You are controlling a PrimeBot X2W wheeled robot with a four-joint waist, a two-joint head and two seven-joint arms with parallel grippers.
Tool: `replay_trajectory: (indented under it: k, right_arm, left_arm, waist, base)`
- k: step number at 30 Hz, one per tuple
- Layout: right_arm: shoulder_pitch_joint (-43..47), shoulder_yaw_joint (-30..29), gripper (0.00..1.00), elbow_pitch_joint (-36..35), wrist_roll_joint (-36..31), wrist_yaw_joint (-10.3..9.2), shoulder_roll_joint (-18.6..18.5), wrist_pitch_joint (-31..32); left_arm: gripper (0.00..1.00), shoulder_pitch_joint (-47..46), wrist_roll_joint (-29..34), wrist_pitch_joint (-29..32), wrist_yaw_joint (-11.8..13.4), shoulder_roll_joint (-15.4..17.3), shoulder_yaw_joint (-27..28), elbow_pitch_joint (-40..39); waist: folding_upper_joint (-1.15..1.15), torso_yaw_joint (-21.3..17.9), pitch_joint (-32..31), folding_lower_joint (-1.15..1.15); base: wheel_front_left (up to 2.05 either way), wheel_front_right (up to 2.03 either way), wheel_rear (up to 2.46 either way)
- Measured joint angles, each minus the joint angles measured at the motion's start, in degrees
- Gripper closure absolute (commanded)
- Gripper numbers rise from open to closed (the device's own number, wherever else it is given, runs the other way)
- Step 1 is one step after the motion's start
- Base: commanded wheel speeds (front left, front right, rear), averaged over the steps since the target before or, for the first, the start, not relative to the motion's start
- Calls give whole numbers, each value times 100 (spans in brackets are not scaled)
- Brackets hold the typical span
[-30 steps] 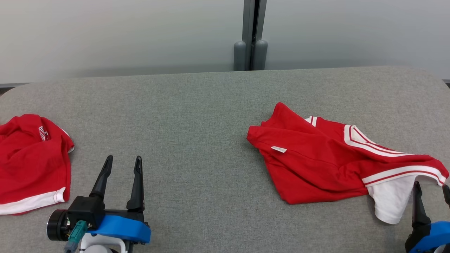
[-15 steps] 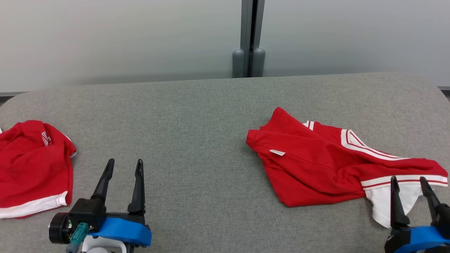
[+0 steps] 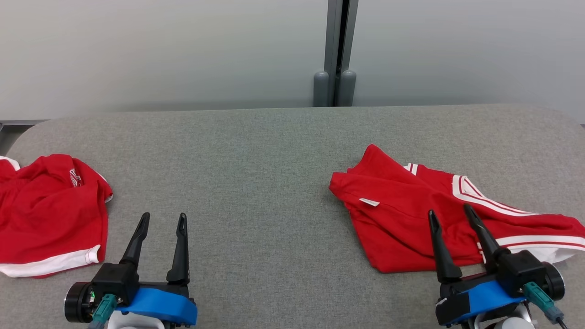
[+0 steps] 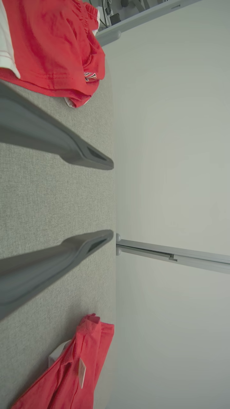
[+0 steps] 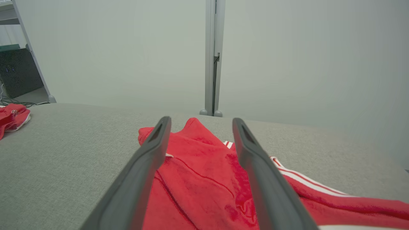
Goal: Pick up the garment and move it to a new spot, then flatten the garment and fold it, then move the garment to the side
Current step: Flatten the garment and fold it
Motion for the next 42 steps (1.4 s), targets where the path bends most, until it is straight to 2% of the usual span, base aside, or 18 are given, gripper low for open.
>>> replay_trajectory:
  k: [9, 16, 21, 30, 42]
  right_arm:
    - [58, 132, 0, 183, 77, 0, 29, 0]
    - [-77, 129, 0, 122, 76, 0, 33, 0]
    - [-172, 187, 0, 48, 101, 0, 35, 0]
    - [-390, 181, 0, -55, 170, 0, 35, 0]
    - [-610, 187, 0, -202, 211, 0, 35, 0]
  left_arm:
    - [0, 27, 1, -1, 0, 4, 27, 33]
    - [0, -365, -30, -1, 0, 63, -292, 131]
    - [0, -1005, -162, 0, 0, 191, -770, 337]
    - [0, -2180, -705, -1, 0, 553, -2067, 1082]
    - [0, -3022, -1718, 0, 0, 768, -3357, 2150]
  waist:
    - [0, -33, 25, 0]
    - [0, -236, 203, 0]
    - [0, -473, 439, 1]
    - [1, -1012, 949, 1]
    - [1, -1465, 1423, 1]
  base:
    - [0, 0, 0]
    - [0, 0, 0]
    - [0, 0, 0]
    - [0, 0, 0]
    - [0, 0, 0]
